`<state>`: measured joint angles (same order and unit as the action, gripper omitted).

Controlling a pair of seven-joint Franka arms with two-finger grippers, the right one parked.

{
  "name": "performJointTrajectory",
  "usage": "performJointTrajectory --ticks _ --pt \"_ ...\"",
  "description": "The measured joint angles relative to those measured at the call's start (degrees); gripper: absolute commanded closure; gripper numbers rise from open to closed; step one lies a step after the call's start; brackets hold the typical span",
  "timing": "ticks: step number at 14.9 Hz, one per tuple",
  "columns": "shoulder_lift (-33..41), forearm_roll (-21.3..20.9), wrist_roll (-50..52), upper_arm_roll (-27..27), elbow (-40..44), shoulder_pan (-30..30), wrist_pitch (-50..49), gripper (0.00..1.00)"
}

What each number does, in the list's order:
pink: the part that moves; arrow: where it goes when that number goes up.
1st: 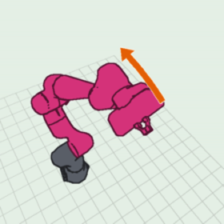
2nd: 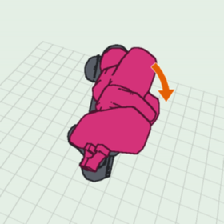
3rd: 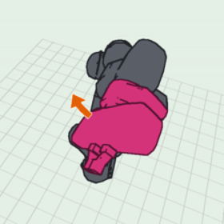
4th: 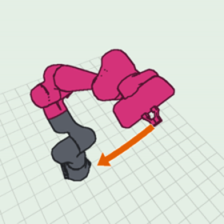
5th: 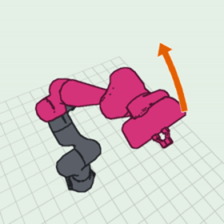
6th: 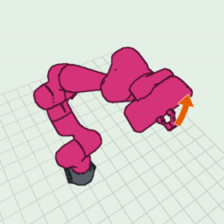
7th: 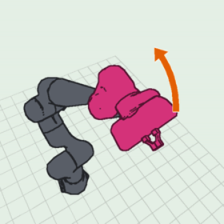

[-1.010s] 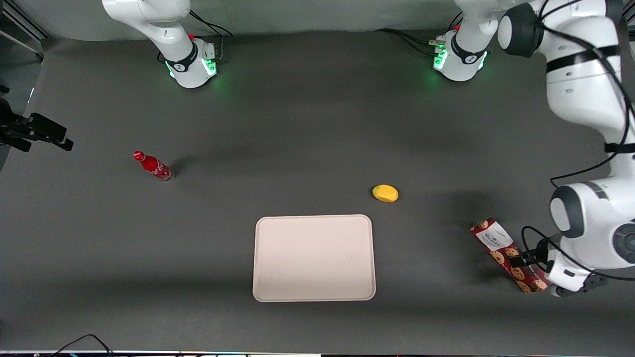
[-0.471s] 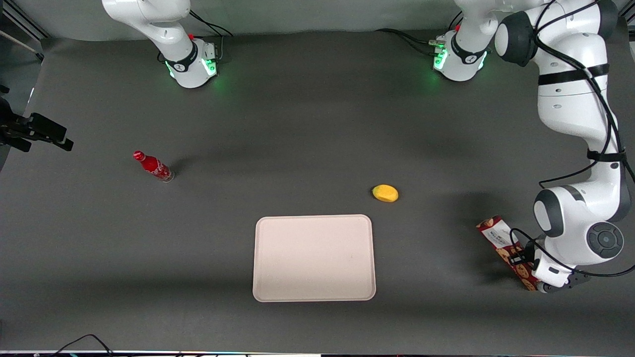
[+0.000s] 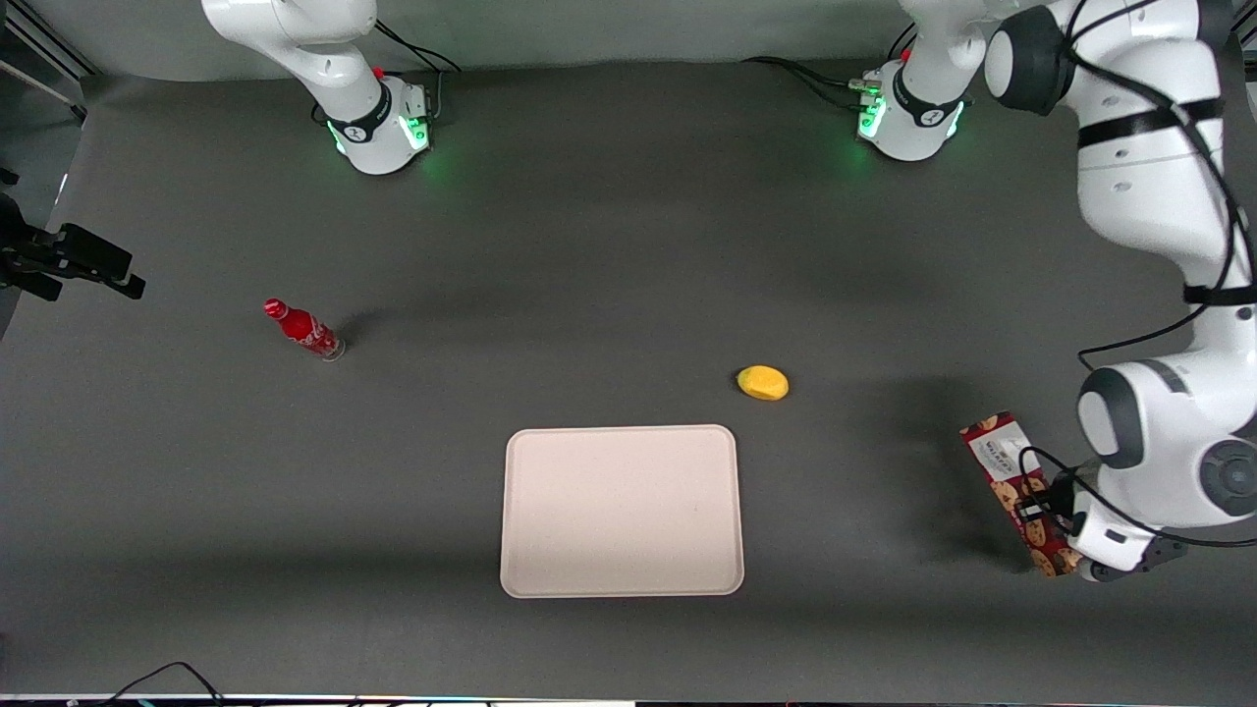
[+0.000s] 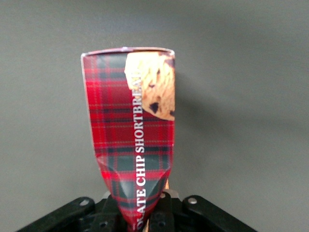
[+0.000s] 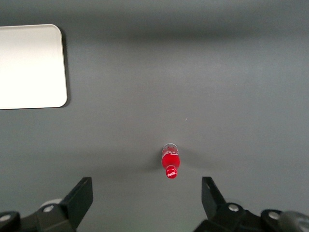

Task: Place red cookie box on tray
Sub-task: 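Close the left gripper on the box end and lift it upright, then carry the held box with the left gripper over the white tray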

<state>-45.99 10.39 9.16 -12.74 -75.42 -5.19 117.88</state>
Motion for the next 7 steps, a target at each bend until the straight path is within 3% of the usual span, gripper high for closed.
performJointTrajectory --ticks 5,7 --pt "10.57 0.03 7.11 0.65 6.33 -0.77 -19.43 1.00" --pt "14.00 -0.11 12.59 4.51 7.38 -1.15 -23.07 1.00"
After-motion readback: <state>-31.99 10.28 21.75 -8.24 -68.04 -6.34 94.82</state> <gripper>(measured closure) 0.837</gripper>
